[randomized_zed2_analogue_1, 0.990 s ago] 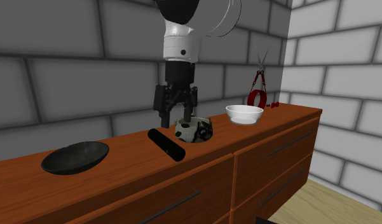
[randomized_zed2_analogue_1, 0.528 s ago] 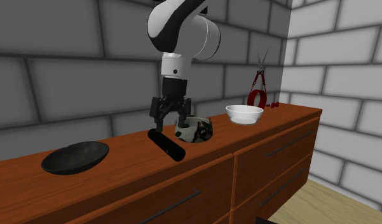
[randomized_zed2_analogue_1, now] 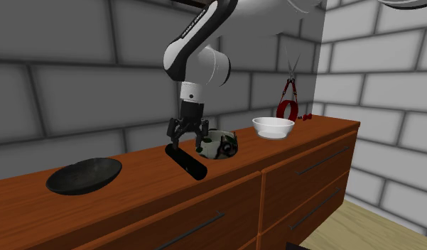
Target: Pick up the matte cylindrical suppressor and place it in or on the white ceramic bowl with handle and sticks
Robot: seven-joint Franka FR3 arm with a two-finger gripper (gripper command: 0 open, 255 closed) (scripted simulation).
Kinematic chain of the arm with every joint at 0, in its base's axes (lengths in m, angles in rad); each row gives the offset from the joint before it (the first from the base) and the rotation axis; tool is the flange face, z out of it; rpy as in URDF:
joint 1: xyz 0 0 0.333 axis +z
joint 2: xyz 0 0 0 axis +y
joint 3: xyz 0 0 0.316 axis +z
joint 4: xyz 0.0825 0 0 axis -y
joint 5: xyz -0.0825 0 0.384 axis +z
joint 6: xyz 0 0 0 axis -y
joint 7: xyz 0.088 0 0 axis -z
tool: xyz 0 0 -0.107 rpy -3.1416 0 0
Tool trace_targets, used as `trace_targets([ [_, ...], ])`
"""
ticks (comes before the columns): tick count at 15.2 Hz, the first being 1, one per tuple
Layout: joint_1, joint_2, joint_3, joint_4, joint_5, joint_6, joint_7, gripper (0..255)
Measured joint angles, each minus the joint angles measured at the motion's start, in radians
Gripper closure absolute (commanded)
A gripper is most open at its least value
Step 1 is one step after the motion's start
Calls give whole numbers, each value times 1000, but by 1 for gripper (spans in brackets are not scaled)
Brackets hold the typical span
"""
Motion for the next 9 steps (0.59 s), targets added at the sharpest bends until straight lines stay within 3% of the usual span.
trace_targets([
  [9, -7, 77, 14, 14, 41, 78, -16, 0],
])
